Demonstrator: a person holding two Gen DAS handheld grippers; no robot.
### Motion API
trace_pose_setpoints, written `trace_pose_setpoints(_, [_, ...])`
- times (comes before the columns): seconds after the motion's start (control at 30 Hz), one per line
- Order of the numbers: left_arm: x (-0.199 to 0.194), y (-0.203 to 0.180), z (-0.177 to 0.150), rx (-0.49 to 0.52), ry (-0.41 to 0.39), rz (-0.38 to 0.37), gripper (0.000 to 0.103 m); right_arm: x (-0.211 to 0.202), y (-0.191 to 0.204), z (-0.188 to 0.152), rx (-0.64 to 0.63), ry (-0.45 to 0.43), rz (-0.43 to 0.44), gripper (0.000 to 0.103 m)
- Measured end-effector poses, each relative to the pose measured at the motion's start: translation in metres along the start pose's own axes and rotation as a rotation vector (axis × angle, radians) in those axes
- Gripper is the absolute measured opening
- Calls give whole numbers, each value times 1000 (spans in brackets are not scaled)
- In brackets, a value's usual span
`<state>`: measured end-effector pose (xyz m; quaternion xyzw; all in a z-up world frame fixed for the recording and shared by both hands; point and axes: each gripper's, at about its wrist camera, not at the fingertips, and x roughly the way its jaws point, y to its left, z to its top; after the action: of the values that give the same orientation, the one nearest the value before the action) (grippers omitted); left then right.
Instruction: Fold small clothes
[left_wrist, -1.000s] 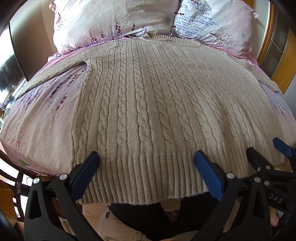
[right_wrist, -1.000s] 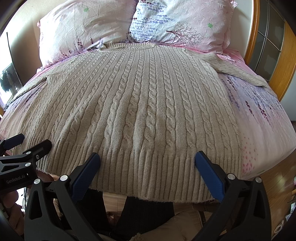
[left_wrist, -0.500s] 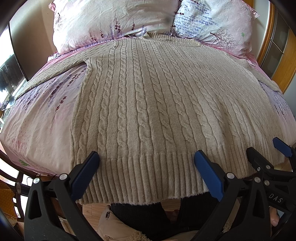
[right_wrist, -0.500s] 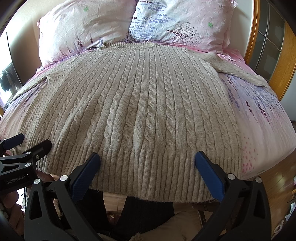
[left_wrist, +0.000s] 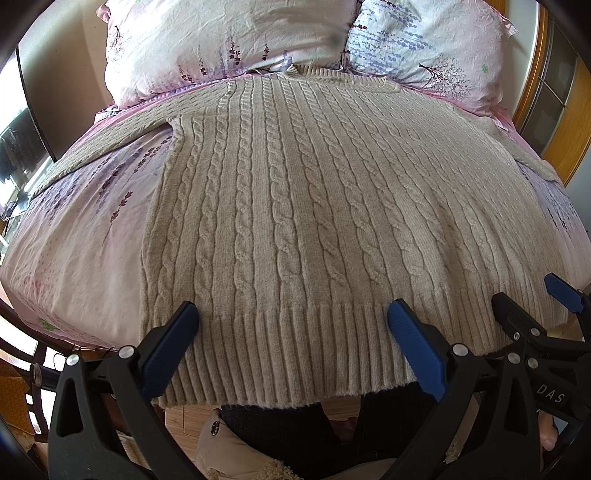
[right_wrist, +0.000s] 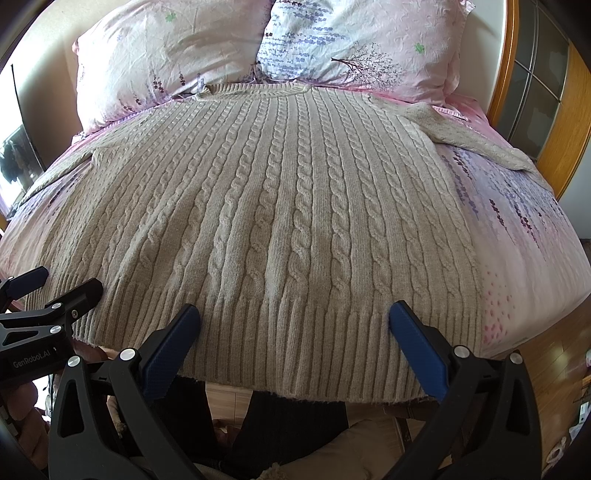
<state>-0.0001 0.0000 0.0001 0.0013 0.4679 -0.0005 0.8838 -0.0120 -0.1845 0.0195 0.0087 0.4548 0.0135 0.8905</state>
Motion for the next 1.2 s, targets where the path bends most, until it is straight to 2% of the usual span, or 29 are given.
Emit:
trace_pose_setpoints(0.63, [0,0,0,0,0,0,101,-1,-1,0,-15,-22,8,102])
trace_pose_setpoints(0.8, [0,1,1,6,-7,-4,101,-1,-5,1,-49,-50,53,102])
trace_pose_setpoints(1.03, [1,6,13,16,-48,-68,101,1,-30,12,3,-87,144,102])
trace_pose_setpoints(1.1, [3,7,24,23,-74,-83,101,2,-43,24,32,-93,136,102])
trace_pose_setpoints(1.2, [4,8,44,44,-116,-83,101,3,-84,53,153,-127,133,102])
